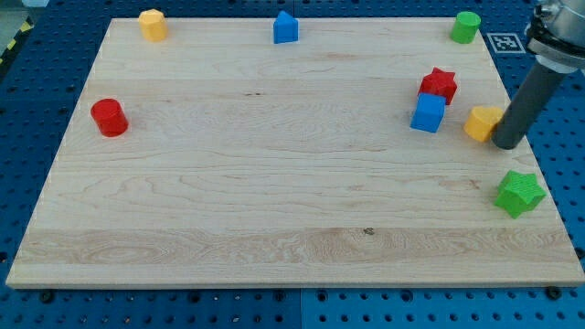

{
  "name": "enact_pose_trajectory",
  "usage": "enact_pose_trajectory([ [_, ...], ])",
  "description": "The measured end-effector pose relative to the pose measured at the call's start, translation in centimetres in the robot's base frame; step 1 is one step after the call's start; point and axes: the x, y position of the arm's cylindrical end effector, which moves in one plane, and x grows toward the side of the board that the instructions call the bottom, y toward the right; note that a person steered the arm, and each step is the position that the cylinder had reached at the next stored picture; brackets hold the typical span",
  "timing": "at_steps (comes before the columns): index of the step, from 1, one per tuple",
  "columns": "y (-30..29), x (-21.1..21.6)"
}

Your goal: Move the blue cube bottom right diagonally to the blue triangle

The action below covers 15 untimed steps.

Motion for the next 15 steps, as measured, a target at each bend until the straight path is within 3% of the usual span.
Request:
enact_pose_trajectory([
  [2, 1.4, 0.1],
  [4, -3.8, 0.8],
  [7, -5.0, -1.3],
  [11, -14.4, -8.6],
  [12, -15.9, -14.6],
  [13, -12.8, -16.4],
  [15, -5.6, -14.9],
])
